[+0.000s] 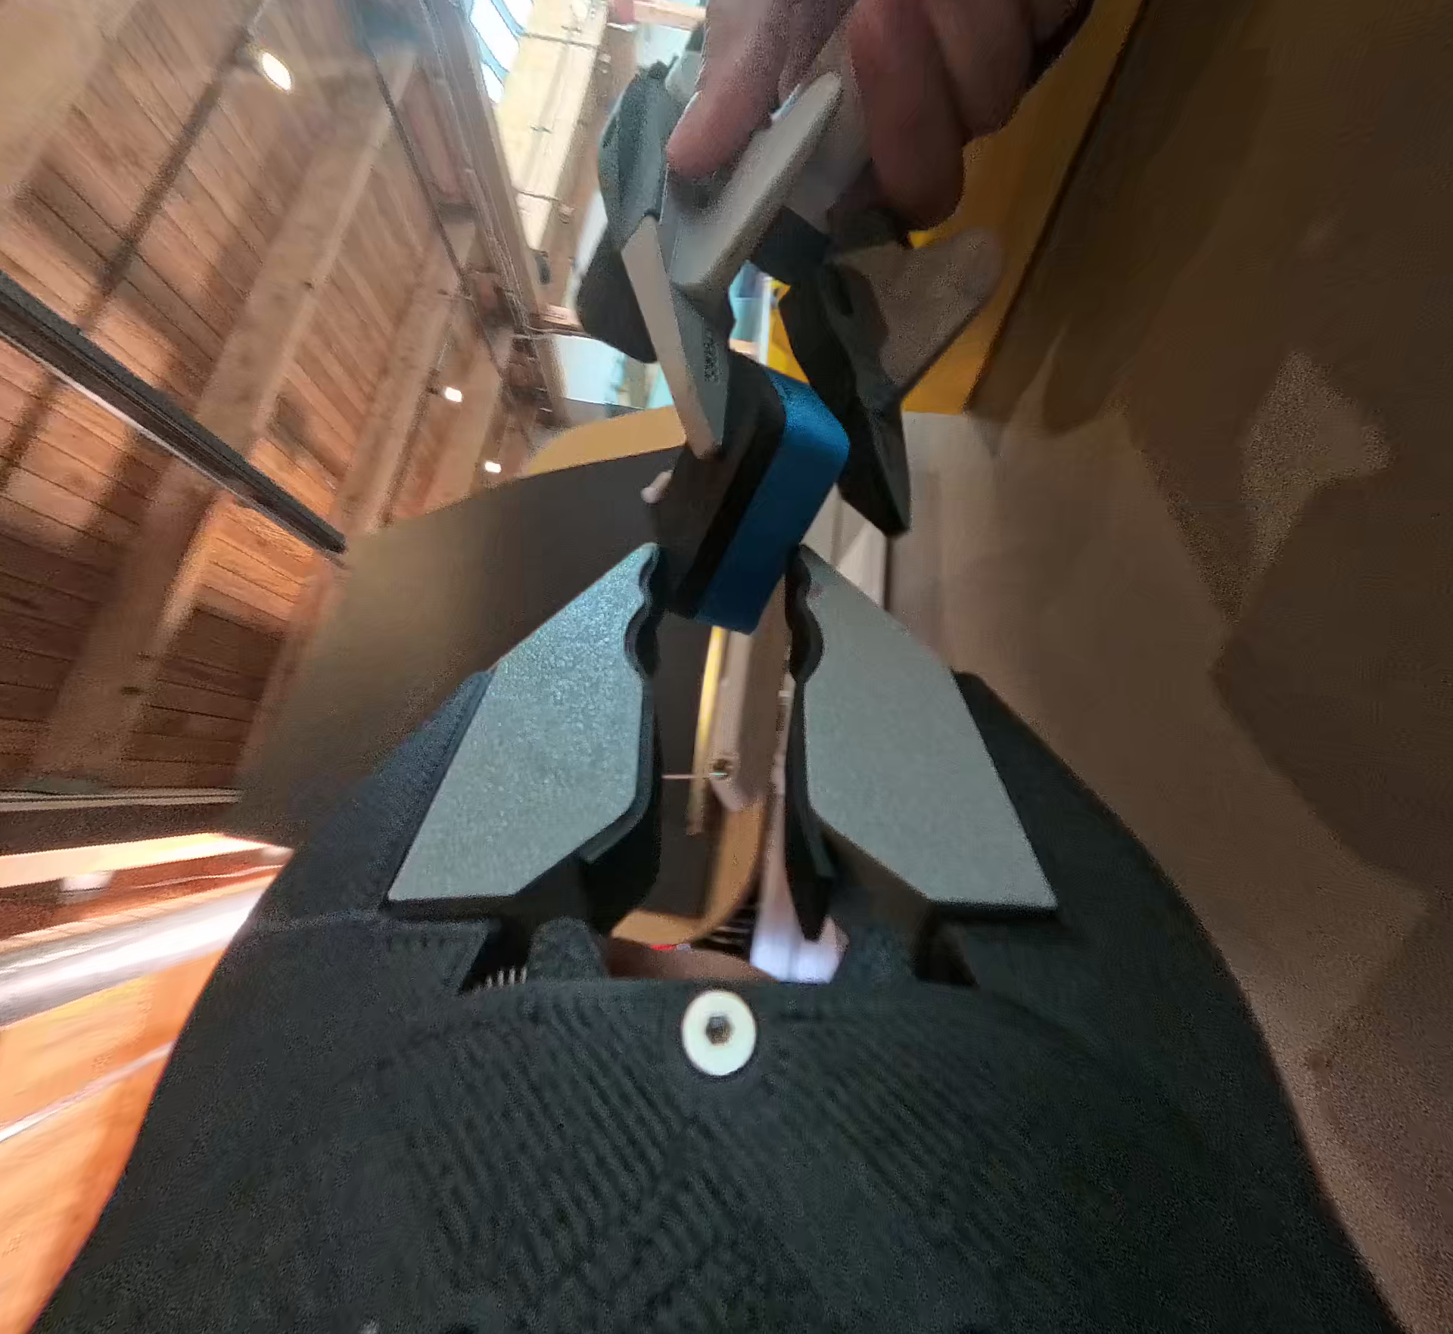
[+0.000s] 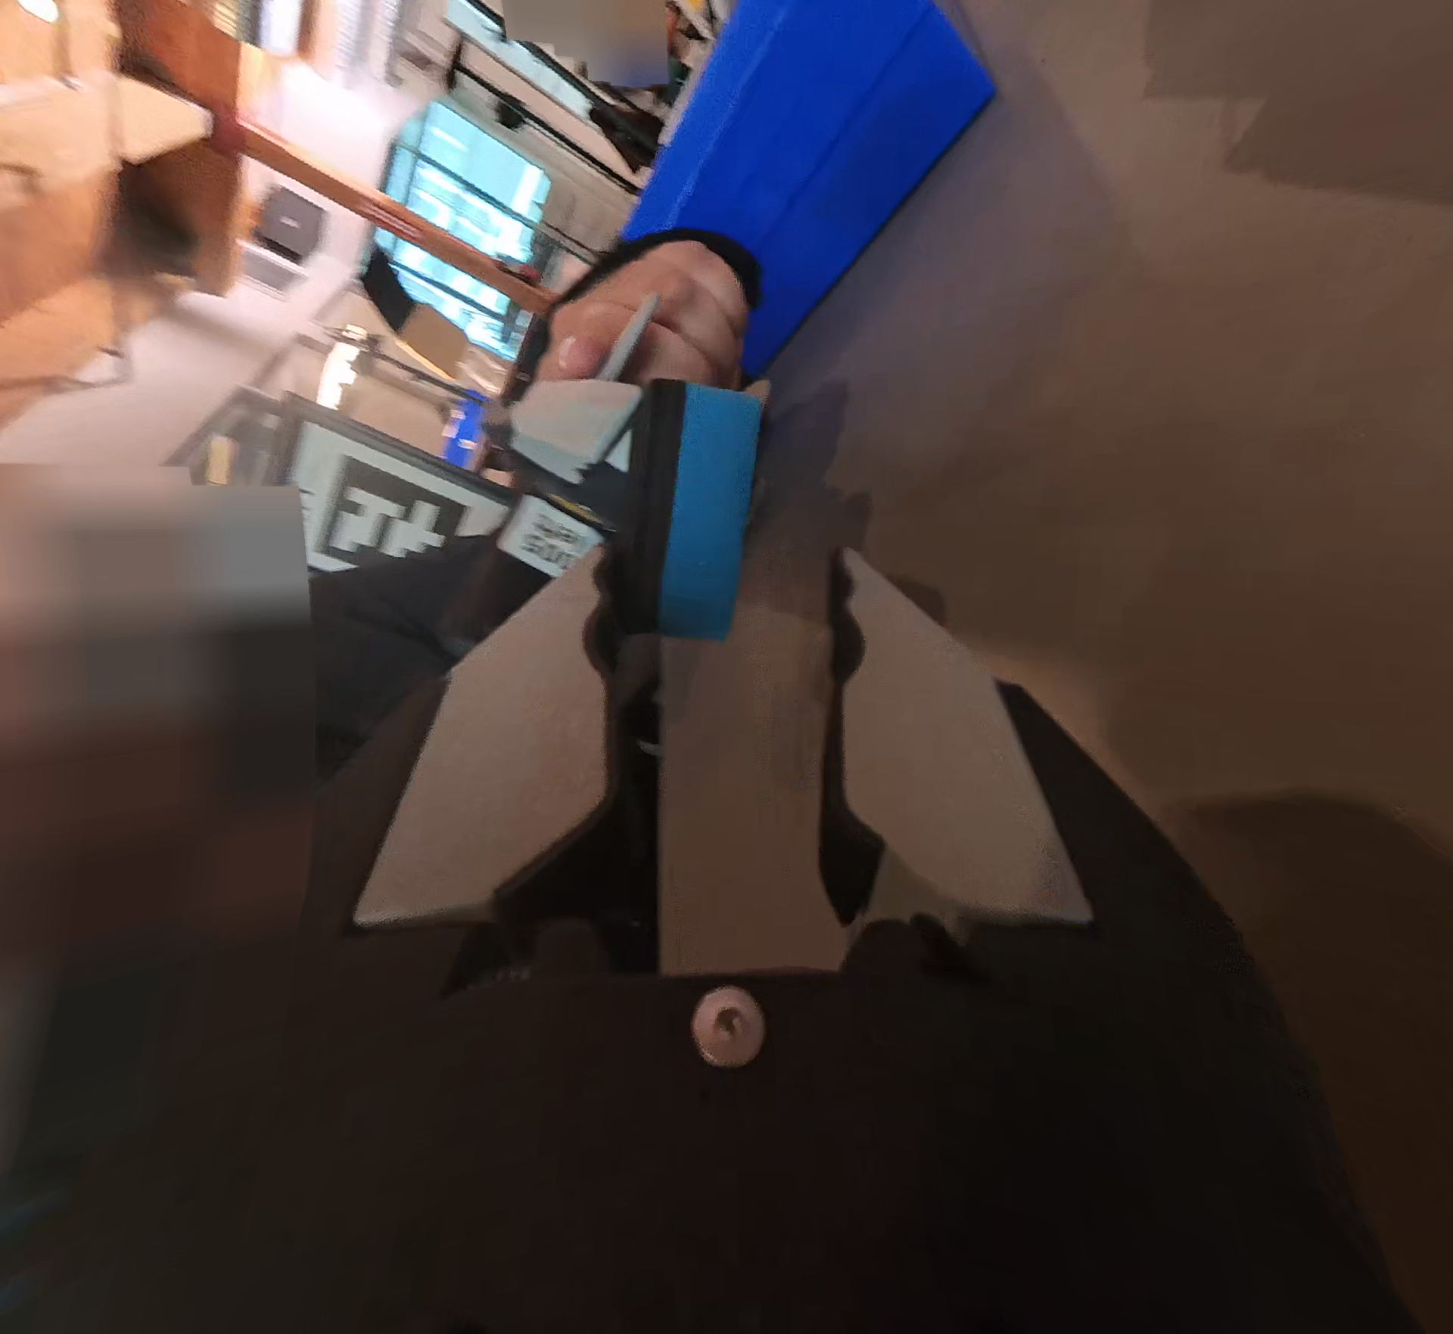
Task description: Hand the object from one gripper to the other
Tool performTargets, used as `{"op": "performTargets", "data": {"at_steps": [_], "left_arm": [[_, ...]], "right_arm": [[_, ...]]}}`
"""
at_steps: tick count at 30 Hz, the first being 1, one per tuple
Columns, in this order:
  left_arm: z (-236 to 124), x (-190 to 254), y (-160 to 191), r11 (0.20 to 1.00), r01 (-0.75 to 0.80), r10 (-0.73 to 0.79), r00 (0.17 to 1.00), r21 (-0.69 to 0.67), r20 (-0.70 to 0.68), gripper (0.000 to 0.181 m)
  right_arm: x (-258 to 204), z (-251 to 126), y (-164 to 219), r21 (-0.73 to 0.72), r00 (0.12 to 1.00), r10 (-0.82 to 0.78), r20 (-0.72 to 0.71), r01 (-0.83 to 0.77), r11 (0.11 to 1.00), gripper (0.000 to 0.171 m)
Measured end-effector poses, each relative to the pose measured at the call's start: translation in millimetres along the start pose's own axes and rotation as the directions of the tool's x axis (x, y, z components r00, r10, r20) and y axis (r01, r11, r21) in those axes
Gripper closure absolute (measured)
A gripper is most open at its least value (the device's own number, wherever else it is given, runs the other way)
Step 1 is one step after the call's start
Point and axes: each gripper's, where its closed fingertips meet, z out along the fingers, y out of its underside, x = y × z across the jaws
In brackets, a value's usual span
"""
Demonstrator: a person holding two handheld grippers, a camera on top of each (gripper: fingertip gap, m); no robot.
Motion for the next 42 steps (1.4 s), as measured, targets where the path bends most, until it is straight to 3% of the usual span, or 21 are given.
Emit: {"op": "performTargets", "data": {"at_steps": [1,3,5,6,12,14,15,20,22,27,29,37,42], "left_arm": [[0,2,-1,0.998,0.060,-0.060,0.998,0.000,-0.035,0.154],[0,1,-6,0.974,0.226,-0.224,0.972,0.023,-0.071,0.157],[0,3,-11,0.921,0.389,-0.382,0.914,0.028,-0.133,0.158],[1,2,-11,0.895,0.445,-0.437,0.887,0.024,-0.149,0.158],[4,5,-5,0.789,0.615,-0.605,0.770,-0.019,-0.206,0.158],[4,2,2,0.760,0.649,-0.643,0.741,-0.040,-0.193,0.158],[4,1,5,0.746,0.665,-0.660,0.727,-0.044,-0.191,0.158],[7,4,10,0.777,0.622,-0.629,0.761,-0.099,-0.157,0.159],[8,9,10,0.789,0.604,-0.614,0.770,-0.108,-0.173,0.159],[8,11,9,0.791,0.602,-0.611,0.771,-0.111,-0.178,0.159],[9,12,10,0.791,0.600,-0.611,0.772,-0.119,-0.175,0.159],[12,15,15,0.741,0.657,-0.671,0.723,-0.138,-0.165,0.157],[13,18,18,0.726,0.671,-0.687,0.708,-0.147,-0.161,0.136]], "right_arm": [[3,-1,0,-0.001,0.999,-0.035,-0.031,0.035,0.999,0.111],[0,-5,-8,0.036,0.991,-0.124,-0.049,0.125,0.991,0.108],[4,-11,-17,0.071,0.969,-0.216,-0.123,0.226,0.972,0.089],[2,-13,-21,0.092,0.957,-0.254,-0.138,0.268,0.959,0.089],[-16,-20,-28,0.157,0.910,-0.396,-0.125,0.412,0.897,0.113],[-39,-20,-19,0.169,0.901,-0.434,0.018,0.425,0.889,0.077],[-39,-20,-19,0.170,0.902,-0.432,0.015,0.424,0.890,0.076],[-12,-1,-23,0.099,0.858,-0.479,-0.183,0.501,0.860,0.087],[4,2,-25,0.068,0.846,-0.464,-0.262,0.495,0.866,0.107],[12,4,-27,0.084,0.877,-0.410,-0.252,0.442,0.893,0.090],[8,4,-25,0.066,0.863,-0.439,-0.250,0.467,0.882,0.107],[13,4,-29,0.063,0.846,-0.442,-0.299,0.479,0.875,0.107],[8,-12,-42,0.124,0.819,-0.446,-0.361,0.516,0.848,0.107]]}}
